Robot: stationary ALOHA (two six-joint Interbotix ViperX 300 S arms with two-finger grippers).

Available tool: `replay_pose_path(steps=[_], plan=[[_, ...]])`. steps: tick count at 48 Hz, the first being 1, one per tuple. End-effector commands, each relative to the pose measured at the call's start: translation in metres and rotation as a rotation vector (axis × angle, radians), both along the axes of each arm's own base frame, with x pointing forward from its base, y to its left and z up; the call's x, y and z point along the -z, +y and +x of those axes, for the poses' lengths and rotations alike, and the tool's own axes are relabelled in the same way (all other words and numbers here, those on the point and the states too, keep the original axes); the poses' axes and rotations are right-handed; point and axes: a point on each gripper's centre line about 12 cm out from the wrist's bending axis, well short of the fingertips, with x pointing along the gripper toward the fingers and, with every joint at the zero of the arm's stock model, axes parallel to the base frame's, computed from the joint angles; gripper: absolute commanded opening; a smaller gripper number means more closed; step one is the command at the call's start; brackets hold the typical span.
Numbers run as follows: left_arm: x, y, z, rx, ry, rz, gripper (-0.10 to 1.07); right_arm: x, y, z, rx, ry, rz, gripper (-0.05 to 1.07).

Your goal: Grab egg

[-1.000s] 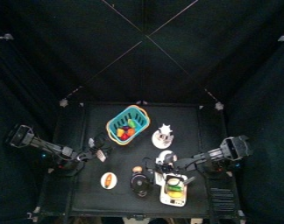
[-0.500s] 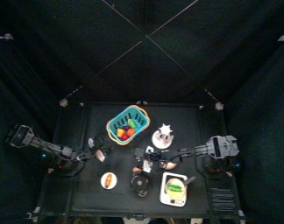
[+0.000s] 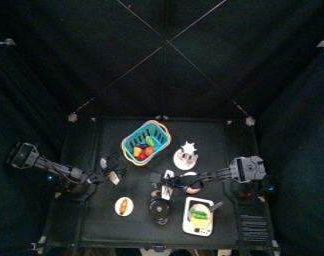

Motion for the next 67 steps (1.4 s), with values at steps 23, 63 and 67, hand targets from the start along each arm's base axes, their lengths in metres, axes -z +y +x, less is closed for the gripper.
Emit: replay_pose_path(steps=[23, 63, 67], plan=[[0.0, 0.001, 0.0, -0.009, -0.001, -0.005, 0.99, -0.021, -0.027, 0.021, 0.007, -0.062, -0.068, 1.0], [0.002, 0.001, -0.002, -0.017, 0.006, -0.016, 0.99, 0.003, -0.033, 0.03, 0.03, -0.03, -0.057, 0.74], [0.002, 0.001, -0.002, -0.017, 0.006, -0.016, 0.99, 0.002, -0.033, 0.031, 0.028, -0.033, -0.059, 0.66]])
